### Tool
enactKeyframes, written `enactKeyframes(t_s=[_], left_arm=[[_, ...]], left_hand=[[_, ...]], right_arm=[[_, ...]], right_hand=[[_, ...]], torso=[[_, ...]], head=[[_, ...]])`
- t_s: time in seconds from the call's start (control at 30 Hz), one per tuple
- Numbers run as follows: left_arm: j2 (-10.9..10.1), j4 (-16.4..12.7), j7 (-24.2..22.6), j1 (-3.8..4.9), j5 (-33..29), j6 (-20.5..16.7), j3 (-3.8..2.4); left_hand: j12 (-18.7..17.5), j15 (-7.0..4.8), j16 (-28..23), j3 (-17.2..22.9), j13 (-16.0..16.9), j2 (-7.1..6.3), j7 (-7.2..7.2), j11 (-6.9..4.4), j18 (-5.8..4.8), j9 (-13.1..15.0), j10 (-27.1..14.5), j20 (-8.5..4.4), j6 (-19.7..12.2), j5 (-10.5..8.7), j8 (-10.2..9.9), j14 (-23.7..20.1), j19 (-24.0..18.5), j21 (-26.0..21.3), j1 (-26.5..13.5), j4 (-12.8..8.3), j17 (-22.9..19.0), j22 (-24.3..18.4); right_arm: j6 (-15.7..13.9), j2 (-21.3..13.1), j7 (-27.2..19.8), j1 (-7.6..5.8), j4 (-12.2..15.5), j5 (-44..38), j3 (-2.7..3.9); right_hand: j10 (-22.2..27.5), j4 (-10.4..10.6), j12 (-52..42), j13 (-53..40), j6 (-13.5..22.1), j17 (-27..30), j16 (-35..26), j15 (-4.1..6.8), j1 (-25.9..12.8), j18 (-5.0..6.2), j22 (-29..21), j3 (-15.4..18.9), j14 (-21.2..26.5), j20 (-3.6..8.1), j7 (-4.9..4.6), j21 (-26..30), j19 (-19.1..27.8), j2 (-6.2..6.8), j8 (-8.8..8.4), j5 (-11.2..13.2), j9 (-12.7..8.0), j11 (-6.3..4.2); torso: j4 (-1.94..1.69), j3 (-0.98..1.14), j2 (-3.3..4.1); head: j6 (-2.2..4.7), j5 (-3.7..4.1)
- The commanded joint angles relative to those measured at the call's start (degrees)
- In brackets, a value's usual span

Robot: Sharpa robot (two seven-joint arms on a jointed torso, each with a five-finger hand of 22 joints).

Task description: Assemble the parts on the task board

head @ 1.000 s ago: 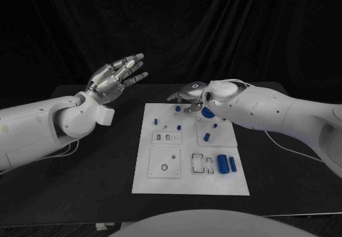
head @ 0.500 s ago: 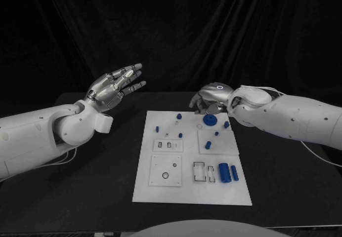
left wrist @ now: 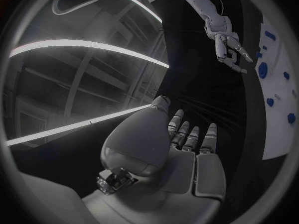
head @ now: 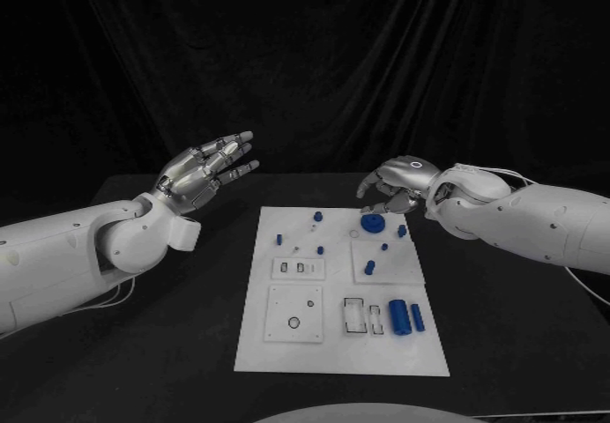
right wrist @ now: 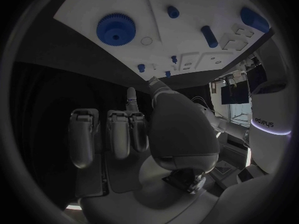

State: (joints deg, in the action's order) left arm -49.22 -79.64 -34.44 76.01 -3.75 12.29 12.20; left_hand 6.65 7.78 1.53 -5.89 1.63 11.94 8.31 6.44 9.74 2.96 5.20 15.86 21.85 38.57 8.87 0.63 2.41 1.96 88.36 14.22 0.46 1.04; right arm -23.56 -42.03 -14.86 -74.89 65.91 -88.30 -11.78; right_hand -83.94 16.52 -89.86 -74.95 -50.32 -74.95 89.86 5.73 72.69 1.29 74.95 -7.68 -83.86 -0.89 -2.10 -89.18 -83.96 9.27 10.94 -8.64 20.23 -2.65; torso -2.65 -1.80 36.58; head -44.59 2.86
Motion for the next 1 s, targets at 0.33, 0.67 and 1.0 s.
enactKeyframes(t_s=[0.33, 0.67, 1.0], left_arm=[[0.21, 0.26, 0.37, -0.43, -0.15, 1.75, -0.07], [-0.28, 0.18, 0.36, -0.92, -0.15, 1.87, -0.07], [-0.66, -0.46, 0.55, -1.41, -0.15, 2.06, -0.07]], left_hand=[[0.32, -0.29, 0.07, 0.45, 0.11, 0.07, 0.02, 0.44, 0.60, 0.10, 0.06, 0.18, 0.54, 0.33, 0.49, 0.05, -0.12, -0.13, 0.76, -0.12, 0.07, -0.04], [0.31, -0.27, 0.07, 0.50, 0.11, 0.06, 0.05, 0.48, 0.60, 0.09, 0.04, 0.18, 0.51, 0.35, 0.48, 0.05, -0.14, -0.14, 0.79, -0.16, 0.07, -0.05], [0.26, -0.26, 0.05, 0.54, 0.09, 0.05, 0.08, 0.50, 0.60, 0.07, 0.00, 0.18, 0.38, 0.36, 0.43, 0.04, -0.16, -0.16, 0.80, -0.17, 0.06, -0.06]], right_arm=[[4.63, 0.11, 7.03, 2.37, -1.79, -0.74, 0.01], [3.88, 0.35, 7.34, 3.15, -2.06, -0.94, 0.01], [7.02, 1.02, 9.34, 3.26, -2.85, -0.96, 0.01]], right_hand=[[-6.06, 0.08, -0.14, -15.05, 1.18, -15.05, 0.14, -2.69, -1.31, -1.29, 15.05, -1.18, -6.14, -2.16, -3.40, -0.82, -6.04, 0.10, -2.20, -2.28, -1.10, 3.05], [-6.06, 0.18, -0.14, -15.05, 1.95, -15.05, 0.14, -2.66, -0.46, -1.29, 15.05, -0.41, -6.14, -2.45, -3.10, -0.82, -6.04, 0.59, -3.50, -1.04, -2.53, 2.91], [-6.06, -0.41, -0.14, -15.05, 3.95, -15.05, 0.14, -2.73, 2.78, -1.29, 15.05, -1.40, -6.14, -2.43, -3.47, -0.82, -6.04, -0.95, -4.83, -5.15, -3.98, 3.11]], torso=[[0.09, 0.36, -0.02], [-0.09, 0.21, -0.01], [-0.03, 0.15, -0.06]], head=[[-0.65, -0.12], [-0.94, 0.17], [-0.77, 0.55]])
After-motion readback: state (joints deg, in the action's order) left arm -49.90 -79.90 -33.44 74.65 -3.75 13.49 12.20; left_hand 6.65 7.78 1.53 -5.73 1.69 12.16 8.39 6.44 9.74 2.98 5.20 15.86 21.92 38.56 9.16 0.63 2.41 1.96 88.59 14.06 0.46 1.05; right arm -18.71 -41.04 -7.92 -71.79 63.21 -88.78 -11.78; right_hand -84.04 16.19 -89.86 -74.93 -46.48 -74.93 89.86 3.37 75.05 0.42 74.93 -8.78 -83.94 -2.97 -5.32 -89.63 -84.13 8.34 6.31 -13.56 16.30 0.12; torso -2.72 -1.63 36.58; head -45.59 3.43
